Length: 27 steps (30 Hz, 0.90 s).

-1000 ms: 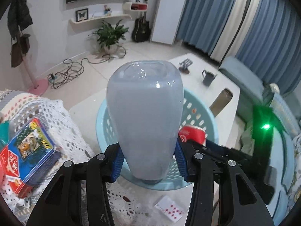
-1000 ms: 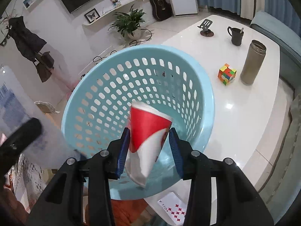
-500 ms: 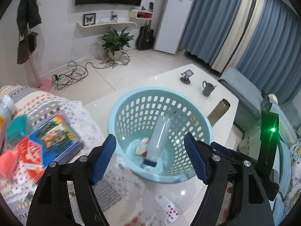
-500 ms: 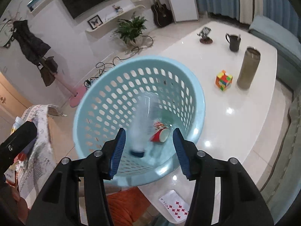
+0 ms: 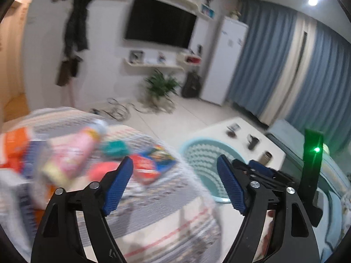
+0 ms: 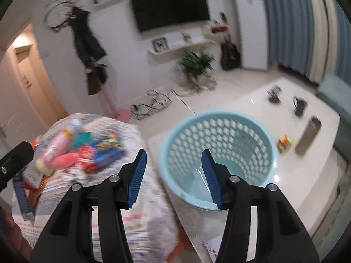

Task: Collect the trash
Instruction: 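Return both tools to the table and grasp the milk carton with the left tool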

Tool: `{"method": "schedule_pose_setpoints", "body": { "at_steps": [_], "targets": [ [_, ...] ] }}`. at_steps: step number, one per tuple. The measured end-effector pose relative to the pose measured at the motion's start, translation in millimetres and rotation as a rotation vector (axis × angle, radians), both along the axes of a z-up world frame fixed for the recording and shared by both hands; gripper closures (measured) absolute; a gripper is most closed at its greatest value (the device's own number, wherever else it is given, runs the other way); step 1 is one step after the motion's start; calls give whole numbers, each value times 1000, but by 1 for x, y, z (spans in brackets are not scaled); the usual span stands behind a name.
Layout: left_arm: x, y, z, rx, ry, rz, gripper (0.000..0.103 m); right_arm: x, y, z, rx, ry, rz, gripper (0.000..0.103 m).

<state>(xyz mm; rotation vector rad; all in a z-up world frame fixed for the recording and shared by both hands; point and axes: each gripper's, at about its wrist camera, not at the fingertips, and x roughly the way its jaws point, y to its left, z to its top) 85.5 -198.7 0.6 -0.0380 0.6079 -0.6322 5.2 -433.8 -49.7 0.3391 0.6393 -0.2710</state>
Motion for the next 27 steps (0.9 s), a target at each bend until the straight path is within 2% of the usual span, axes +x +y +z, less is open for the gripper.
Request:
{"method": "schedule_pose_setpoints", "body": {
  "at_steps": [4, 7, 11, 13, 15, 19, 25, 27],
  "targets": [
    [-13, 61, 13, -21, -43, 116, 19, 5, 43, 21, -61, -47, 83, 54],
    [-18, 103, 14, -13, -53, 197, 15, 14, 66, 25, -76, -45, 132, 54],
    [-17, 151, 3, 18, -24, 260, 12, 26, 94, 18, -86, -19, 173, 54],
    [-13, 170, -12, 33, 20, 271, 10, 33, 103, 13, -86, -4, 194, 54],
    [-4, 183, -31, 53, 74, 283, 10, 40, 115, 8, -92, 13, 219, 54],
    [9, 190, -50, 63, 120, 304, 10, 52, 137, 1, -100, 35, 261, 54],
    [17, 187, -61, 70, 121, 277, 10, 70, 162, -4, -96, 57, 308, 54],
    [18, 187, -67, 70, 119, 270, 11, 78, 169, -8, -88, 71, 317, 50]
  ]
}}
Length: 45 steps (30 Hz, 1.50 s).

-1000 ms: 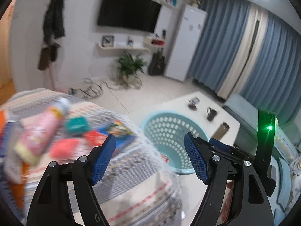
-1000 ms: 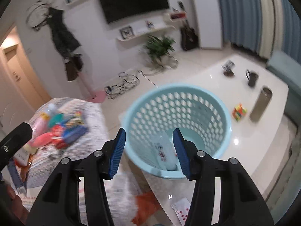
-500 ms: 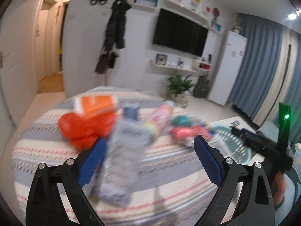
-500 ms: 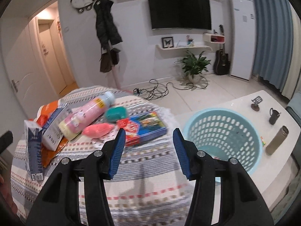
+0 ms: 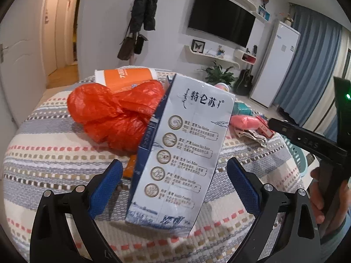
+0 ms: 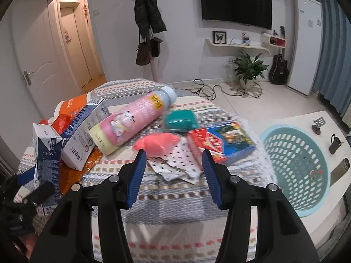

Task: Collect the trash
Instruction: 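Return both tools to the table and grasp the milk carton with the left tool, then grasp the pink sponge with the right tool while the left tool lifts the carton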

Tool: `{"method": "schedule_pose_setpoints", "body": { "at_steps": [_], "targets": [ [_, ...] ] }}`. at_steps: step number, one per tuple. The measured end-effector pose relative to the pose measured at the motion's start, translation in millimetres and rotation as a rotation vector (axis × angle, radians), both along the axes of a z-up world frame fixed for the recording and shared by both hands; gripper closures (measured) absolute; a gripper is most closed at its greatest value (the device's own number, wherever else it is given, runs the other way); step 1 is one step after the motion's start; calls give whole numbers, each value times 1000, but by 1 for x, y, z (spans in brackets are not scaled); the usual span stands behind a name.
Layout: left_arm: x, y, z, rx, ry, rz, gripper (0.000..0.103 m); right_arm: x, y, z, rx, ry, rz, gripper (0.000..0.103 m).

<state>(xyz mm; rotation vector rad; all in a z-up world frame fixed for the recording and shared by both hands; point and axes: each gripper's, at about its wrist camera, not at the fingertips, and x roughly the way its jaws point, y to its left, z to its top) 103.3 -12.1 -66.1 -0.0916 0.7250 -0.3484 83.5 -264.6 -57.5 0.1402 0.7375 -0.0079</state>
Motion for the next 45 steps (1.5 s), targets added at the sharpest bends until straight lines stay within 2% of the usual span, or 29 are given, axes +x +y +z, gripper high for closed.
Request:
{"method": "schedule_pose_setpoints", "body": {
  "at_steps": [2, 4, 6, 17, 19, 20, 22, 28, 34, 39, 45],
  "targets": [
    [2, -5, -4, -3, 5, -5, 15, 6, 4, -4, 5, 12, -1, 46],
    [2, -6, -6, -10, 10, -16, 31, 12, 7, -7, 21, 24, 4, 43],
    [6, -6, -7, -17, 20, -18, 40, 19, 12, -9, 27, 34, 4, 39],
    [-8, 4, -6, -77, -30, -5, 40, 52, 30, -24, -32, 114, -46, 38],
    [-9, 6, -7, -81, -30, -3, 40, 55, 31, -26, -43, 121, -55, 50],
    [-10, 6, -7, -83, -30, -2, 40, 56, 31, -28, -47, 132, -50, 64],
    [-10, 4, -6, -86, -33, 1, 40, 57, 30, -31, -37, 141, -48, 65],
    [-19, 8, -6, -87, -57, 5, 40, 41, 29, -21, -38, 92, -33, 66],
    [-25, 10, 7, -125, -60, 15, 41, 18, 26, 5, -43, 22, -12, 66],
    [-37, -4, 38, -148, -105, -17, 40, -5, 15, 33, -34, -54, -15, 67],
    [-45, -36, 72, -133, -168, -68, 41, -29, -14, 60, 39, -123, -41, 67]
  ]
}}
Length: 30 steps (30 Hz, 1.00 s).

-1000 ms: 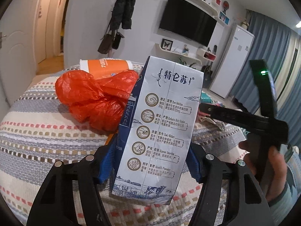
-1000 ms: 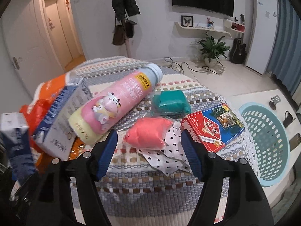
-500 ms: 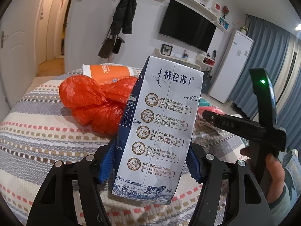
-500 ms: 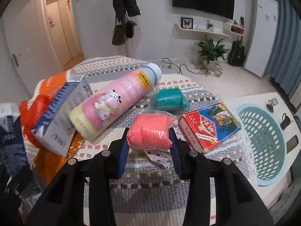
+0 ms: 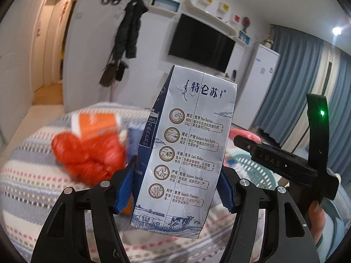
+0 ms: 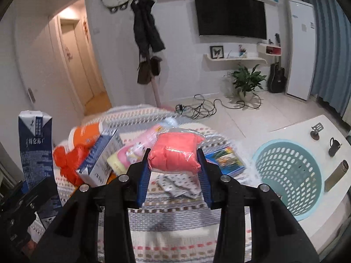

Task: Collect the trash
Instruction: 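Grasp the pink sponge with the right tool while the left tool lifts the carton, then drop the sponge and carton into the blue basket by opening both tools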

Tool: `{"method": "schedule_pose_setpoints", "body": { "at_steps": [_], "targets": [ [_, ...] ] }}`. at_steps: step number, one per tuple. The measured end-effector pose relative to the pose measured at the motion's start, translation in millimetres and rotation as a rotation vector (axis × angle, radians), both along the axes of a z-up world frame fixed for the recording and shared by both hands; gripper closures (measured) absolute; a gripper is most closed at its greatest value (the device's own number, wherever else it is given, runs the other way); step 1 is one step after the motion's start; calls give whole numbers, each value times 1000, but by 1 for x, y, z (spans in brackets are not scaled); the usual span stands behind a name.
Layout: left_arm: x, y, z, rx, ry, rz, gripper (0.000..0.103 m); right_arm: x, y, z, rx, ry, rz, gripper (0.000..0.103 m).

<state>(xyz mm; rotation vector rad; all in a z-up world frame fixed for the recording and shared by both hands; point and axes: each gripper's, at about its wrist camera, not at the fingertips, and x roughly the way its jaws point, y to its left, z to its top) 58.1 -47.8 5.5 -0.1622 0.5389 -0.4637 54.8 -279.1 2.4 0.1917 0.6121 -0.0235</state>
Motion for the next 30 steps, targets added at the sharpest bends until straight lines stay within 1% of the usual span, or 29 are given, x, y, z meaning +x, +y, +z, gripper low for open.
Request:
{"method": "schedule_pose_setpoints", "body": {
  "at_steps": [3, 7, 11, 14, 17, 21, 25, 30],
  "targets": [
    [-1, -25, 15, -1, -22, -43, 41, -9, -21, 11, 20, -32, -30, 67],
    [-3, -62, 24, 17, -45, -100, 40, -22, -54, 16, 39, -53, -85, 67],
    [2, -106, 27, 41, -41, -161, 40, -29, -100, 10, 116, -43, -142, 67],
    [8, -139, 25, 61, -30, -212, 40, -36, -131, 3, 127, -43, -205, 67],
    [16, -172, 18, 83, -17, -261, 40, -43, -163, -8, 147, -36, -264, 67],
    [35, -210, 5, 97, 27, -315, 40, -49, -203, -27, 163, -6, -343, 67],
    [52, -250, -18, 117, 85, -363, 40, -52, -237, -52, 182, 40, -405, 66],
    [69, -289, -48, 156, 158, -412, 40, -49, -262, -87, 191, 100, -458, 66]
  ]
}}
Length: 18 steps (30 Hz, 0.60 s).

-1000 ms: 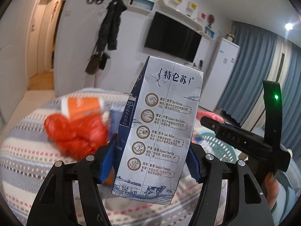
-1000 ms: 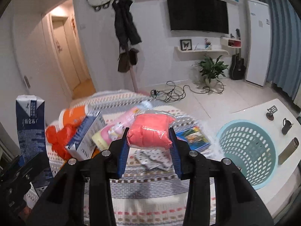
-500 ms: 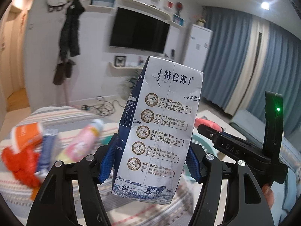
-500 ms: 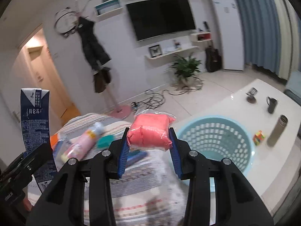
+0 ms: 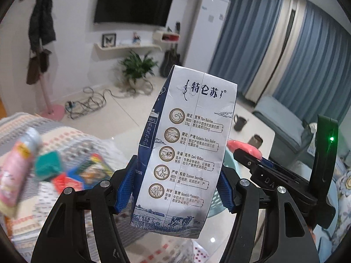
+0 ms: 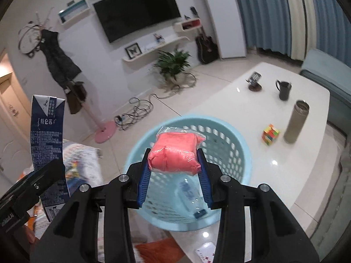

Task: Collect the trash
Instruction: 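Drop the sponge and carton into the blue basket by opening both tools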

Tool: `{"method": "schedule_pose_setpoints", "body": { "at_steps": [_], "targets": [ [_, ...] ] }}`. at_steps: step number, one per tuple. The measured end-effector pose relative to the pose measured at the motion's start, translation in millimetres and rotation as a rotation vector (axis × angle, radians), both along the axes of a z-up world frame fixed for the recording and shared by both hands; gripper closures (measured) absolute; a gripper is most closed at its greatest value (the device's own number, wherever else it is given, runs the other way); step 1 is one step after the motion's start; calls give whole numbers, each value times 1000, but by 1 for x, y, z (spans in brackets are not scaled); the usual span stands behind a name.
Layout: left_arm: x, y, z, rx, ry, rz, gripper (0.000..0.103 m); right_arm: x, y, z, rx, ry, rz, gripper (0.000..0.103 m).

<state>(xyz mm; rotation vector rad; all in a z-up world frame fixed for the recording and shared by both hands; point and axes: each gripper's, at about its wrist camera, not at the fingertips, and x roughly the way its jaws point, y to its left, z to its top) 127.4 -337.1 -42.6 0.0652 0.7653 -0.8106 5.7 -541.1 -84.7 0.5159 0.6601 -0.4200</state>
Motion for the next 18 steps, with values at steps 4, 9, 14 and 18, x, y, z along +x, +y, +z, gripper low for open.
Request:
{"method": "schedule_pose_setpoints", "body": {
  "at_steps": [4, 9, 14, 18],
  "targets": [
    [14, -23, -24, 28, 65, -27, 40, 5, -12, -26, 26, 45, -10, 66],
    [35, -34, -48, 22, 182, -55, 40, 14, -21, -51, 48, 97, -3, 66],
    [46, -41, -59, 32, 211, -52, 40, 18, -23, -60, 61, 123, 2, 65],
    [45, -35, -65, 8, 252, -54, 32, 19, -20, -63, 57, 140, 12, 52]
  ]
}}
